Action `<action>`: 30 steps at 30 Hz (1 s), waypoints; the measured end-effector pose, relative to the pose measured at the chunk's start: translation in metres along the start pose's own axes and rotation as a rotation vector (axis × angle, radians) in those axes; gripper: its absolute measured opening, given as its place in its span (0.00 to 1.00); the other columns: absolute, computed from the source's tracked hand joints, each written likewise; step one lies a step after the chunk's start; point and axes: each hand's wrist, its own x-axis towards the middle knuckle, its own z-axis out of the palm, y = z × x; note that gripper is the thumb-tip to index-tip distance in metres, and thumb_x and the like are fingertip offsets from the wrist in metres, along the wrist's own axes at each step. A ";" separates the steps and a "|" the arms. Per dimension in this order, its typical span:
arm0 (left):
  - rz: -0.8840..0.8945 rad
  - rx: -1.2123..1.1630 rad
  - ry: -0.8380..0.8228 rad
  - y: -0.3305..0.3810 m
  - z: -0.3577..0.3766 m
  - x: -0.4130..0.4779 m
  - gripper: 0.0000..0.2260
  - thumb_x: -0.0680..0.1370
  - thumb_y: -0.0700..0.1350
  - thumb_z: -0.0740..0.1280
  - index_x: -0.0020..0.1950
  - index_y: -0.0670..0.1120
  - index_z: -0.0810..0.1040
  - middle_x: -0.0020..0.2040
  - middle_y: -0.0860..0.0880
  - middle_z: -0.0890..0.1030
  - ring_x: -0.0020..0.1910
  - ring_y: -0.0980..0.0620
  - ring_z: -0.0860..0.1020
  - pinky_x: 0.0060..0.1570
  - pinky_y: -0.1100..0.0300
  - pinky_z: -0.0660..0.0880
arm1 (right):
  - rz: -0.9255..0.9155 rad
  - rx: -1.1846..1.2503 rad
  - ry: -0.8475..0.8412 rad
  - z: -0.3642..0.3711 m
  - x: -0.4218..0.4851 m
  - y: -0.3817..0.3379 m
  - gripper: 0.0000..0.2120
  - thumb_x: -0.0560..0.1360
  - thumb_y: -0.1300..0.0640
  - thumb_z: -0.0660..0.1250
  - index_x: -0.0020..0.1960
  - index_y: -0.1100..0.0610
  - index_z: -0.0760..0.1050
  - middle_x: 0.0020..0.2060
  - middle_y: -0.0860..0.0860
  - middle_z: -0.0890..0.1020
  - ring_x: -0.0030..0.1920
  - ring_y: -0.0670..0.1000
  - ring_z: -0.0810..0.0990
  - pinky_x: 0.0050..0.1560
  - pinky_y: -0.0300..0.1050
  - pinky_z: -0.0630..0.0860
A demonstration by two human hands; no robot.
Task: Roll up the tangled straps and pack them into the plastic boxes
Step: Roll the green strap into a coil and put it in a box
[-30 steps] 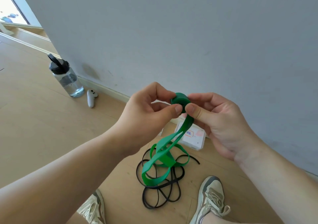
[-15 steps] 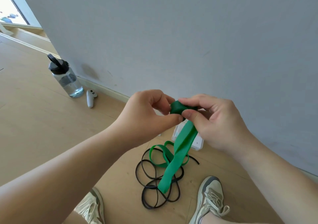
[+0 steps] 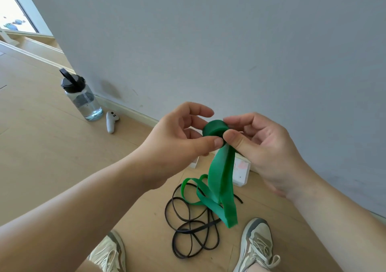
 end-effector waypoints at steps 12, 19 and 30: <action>0.009 0.214 -0.003 0.001 0.009 -0.006 0.15 0.74 0.44 0.79 0.58 0.56 0.81 0.46 0.60 0.86 0.40 0.61 0.85 0.41 0.69 0.78 | -0.043 -0.344 -0.068 -0.003 -0.003 0.000 0.11 0.81 0.62 0.68 0.58 0.49 0.80 0.50 0.46 0.87 0.53 0.47 0.85 0.57 0.45 0.82; 0.095 0.616 -0.127 -0.001 -0.003 -0.001 0.12 0.72 0.48 0.78 0.54 0.58 0.84 0.45 0.59 0.85 0.47 0.61 0.82 0.47 0.64 0.80 | -0.281 -0.837 -0.151 -0.004 -0.002 -0.004 0.12 0.76 0.61 0.73 0.57 0.50 0.80 0.48 0.43 0.80 0.52 0.46 0.80 0.54 0.44 0.77; 0.104 0.086 -0.053 -0.010 -0.002 -0.001 0.15 0.75 0.36 0.77 0.59 0.47 0.84 0.52 0.48 0.88 0.53 0.49 0.86 0.58 0.54 0.82 | -0.076 -0.157 -0.122 -0.015 -0.001 -0.011 0.19 0.71 0.64 0.75 0.61 0.53 0.82 0.54 0.48 0.88 0.58 0.48 0.86 0.61 0.44 0.81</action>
